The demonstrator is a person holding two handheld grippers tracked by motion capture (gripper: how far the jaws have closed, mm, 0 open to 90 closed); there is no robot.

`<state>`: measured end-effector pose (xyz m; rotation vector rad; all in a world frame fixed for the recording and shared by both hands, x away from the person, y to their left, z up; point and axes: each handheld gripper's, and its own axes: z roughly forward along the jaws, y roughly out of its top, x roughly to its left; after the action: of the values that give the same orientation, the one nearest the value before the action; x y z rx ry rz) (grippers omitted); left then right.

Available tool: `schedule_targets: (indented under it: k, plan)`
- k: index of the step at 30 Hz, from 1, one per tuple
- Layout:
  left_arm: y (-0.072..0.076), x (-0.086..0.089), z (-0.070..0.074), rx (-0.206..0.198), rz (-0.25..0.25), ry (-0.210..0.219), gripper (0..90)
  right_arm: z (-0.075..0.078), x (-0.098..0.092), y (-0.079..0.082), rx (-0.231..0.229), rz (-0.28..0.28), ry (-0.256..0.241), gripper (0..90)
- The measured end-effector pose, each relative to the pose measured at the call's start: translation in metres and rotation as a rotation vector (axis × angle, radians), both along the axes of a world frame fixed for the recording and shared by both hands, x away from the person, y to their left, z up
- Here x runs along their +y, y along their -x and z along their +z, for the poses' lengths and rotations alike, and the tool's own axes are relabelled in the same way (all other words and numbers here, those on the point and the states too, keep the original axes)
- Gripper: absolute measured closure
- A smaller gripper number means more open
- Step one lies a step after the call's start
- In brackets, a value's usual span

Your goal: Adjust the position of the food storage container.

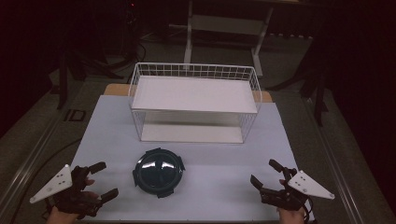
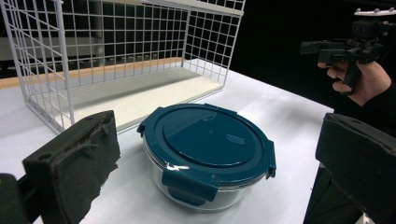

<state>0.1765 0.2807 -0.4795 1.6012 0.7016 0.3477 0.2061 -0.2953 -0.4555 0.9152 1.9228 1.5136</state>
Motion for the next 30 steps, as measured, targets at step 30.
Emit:
schedule_targets:
  k: [30]
  plan:
    - [-0.006, 0.005, 0.018, 0.037, -0.066, -0.029, 0.0, 0.005, 0.002, 0.001, -0.002, 0.020, 0.006, 13.1]
